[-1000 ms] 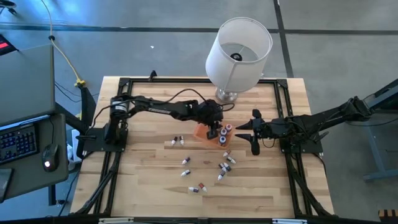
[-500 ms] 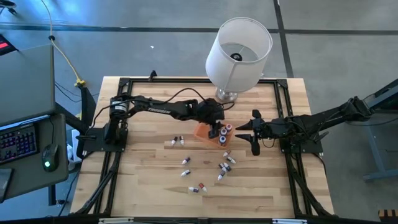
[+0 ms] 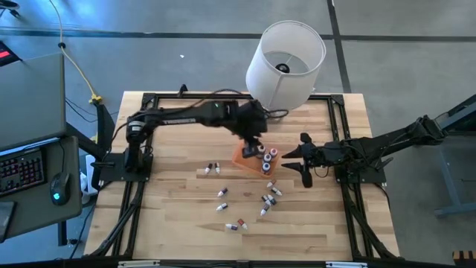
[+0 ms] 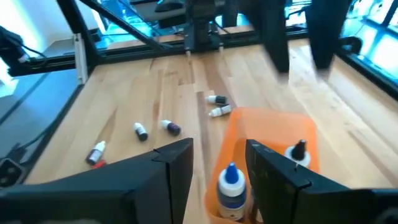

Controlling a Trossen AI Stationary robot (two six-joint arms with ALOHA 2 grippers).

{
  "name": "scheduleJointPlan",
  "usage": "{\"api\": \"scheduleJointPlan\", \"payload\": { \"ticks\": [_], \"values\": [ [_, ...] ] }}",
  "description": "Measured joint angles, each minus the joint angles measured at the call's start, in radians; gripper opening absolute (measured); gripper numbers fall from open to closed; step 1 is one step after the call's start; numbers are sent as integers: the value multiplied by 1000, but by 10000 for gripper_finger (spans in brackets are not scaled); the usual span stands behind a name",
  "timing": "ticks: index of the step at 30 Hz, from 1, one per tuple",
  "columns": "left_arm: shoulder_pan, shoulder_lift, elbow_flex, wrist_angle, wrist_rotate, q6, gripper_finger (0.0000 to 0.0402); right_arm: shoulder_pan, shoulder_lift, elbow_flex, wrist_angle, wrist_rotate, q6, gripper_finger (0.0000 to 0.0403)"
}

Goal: Pick & Place food coloring
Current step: Put the small black food coloring bottle into the orange bin

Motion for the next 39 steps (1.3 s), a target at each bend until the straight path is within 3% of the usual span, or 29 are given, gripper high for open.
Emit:
{"api": "scheduleJointPlan", "payload": {
  "ticks": [5, 9, 15, 20, 25, 31, 36, 39],
  "values": [
    [-21, -3, 194, -379, -8, -108, 156, 2, 1, 0, -40, -48, 31, 139],
    [-99, -74, 211, -498, -109, -172, 156, 22, 29, 0, -61, -38, 43, 139],
    [-249, -176, 25, -562, -442, -316, 156, 68, 153, 0, -26, -46, 35, 139],
    [-317, -324, -275, -562, -493, -477, 156, 78, 260, 0, 65, -106, 67, 139],
    [-334, -539, -655, -375, -487, -622, 156, 79, 303, 0, 105, -124, 10, 139],
    [-341, -779, -1074, 172, -454, -731, 156, 78, 304, 0, 118, 0, 53, 139],
    [-341, -810, -1283, 503, -445, -769, 156, 113, 386, 0, 119, 124, 170, 139],
    [-341, -788, -1336, 539, -445, -792, 156, 148, 435, 0, 113, 176, 220, 139]
  ]
}}
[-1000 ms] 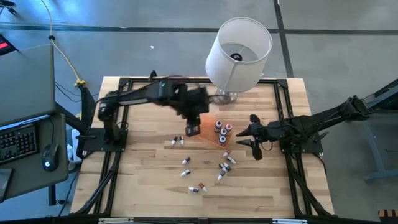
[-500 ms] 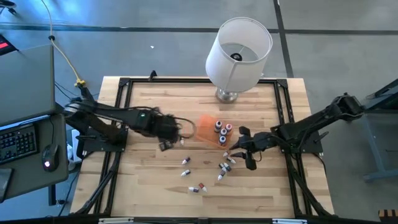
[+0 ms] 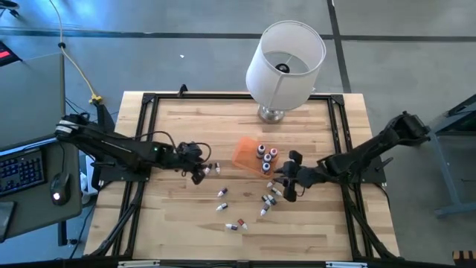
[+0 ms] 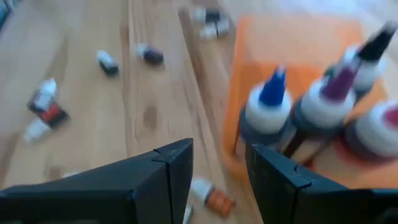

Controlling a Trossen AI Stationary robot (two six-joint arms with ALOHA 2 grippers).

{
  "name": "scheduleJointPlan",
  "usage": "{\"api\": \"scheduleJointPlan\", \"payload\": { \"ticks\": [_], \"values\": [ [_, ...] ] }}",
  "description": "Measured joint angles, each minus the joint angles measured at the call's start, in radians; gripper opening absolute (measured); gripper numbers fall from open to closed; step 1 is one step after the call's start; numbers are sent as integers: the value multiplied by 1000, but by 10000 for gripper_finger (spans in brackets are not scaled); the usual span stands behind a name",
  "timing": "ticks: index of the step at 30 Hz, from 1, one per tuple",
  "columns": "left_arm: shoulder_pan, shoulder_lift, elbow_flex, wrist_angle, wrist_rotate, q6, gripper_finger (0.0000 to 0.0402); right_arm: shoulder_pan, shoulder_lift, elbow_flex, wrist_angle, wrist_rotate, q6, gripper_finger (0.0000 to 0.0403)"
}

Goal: Pick & Place food coloring
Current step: Put the small black food coloring bottle into the orange bin

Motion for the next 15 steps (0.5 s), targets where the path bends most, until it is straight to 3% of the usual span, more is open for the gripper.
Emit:
{"api": "scheduleJointPlan", "payload": {
  "ticks": [4, 10, 15],
  "values": [
    [0, 69, -14, 19, -25, -33, 156, 45, 47, 2, 16, 3, 114, 139],
    [1, 135, -12, 38, -68, -46, 156, 98, 158, -1, 46, 99, 175, 139],
    [0, 150, -13, 31, -89, -58, 156, 113, 245, 8, 49, 94, 246, 139]
  ]
}}
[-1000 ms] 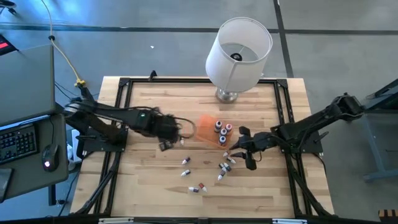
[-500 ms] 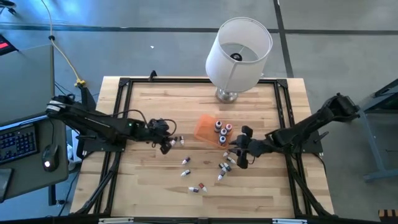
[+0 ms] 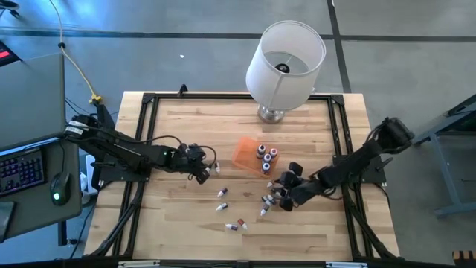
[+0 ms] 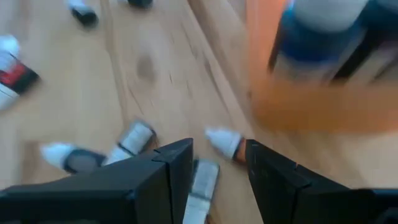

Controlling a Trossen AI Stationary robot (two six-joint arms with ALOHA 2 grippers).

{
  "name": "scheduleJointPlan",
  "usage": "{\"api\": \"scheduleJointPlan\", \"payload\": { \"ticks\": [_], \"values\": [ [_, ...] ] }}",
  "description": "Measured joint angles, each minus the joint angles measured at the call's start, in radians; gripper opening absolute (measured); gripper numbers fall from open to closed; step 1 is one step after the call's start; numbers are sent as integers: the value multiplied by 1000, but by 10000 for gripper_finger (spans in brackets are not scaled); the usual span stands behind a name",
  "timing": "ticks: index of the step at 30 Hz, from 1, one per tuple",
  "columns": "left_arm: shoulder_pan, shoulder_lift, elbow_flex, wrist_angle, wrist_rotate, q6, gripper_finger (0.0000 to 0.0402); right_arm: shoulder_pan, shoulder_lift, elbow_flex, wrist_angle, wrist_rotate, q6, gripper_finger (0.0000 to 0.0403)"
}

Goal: Pick & Place food coloring
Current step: Put the small black food coloring bottle into the orange bin

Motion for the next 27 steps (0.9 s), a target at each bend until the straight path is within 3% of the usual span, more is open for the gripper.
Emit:
{"api": "scheduleJointPlan", "payload": {
  "ticks": [5, 19, 27],
  "values": [
    [0, 0, 1, 22, 39, -14, 156, 5, 61, -1, -4, -50, 86, 139],
    [0, 0, 1, 57, 59, -14, 156, 26, 128, 2, -11, -62, 26, 137],
    [0, 0, 1, 57, 63, -14, 156, 38, 129, 1, -31, -47, -19, 78]
  ]
}}
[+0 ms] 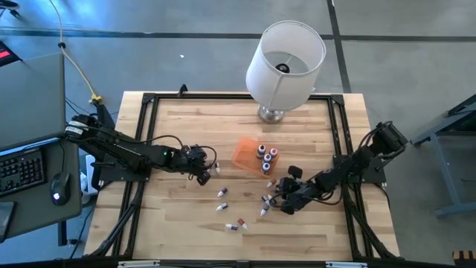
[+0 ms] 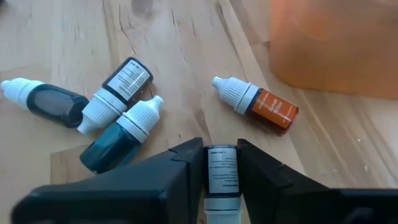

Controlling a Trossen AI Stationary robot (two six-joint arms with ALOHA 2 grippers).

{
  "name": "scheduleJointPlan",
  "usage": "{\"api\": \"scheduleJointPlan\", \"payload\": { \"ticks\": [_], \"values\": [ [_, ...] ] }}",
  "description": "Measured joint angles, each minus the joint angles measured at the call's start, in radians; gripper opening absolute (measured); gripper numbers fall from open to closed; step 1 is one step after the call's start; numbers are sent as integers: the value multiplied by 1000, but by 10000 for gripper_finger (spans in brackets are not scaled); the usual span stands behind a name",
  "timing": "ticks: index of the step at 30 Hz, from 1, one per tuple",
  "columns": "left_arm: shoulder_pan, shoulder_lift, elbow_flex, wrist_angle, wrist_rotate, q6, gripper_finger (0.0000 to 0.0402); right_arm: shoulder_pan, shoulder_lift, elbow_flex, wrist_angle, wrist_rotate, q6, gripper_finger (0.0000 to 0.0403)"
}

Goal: Pick & Place food coloring
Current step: Put the small black food coloring bottle into the orange bin

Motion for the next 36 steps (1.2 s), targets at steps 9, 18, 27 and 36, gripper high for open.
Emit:
{"api": "scheduleJointPlan", "payload": {
  "ticks": [9, 18, 27, 36],
  "values": [
    [0, 0, 0, 1, -1, 0, 156, -10, -7, 7, 143, -11, -92, 75],
    [0, 0, 0, 2, -17, 0, 156, -134, -43, 199, 307, 71, -518, 70],
    [0, 0, 0, 17, -21, 0, 156, -341, 48, 502, -120, 57, -666, 73],
    [0, 0, 0, 35, -31, 0, 156, -458, 127, 578, -354, -119, -603, 89]
  ]
}}
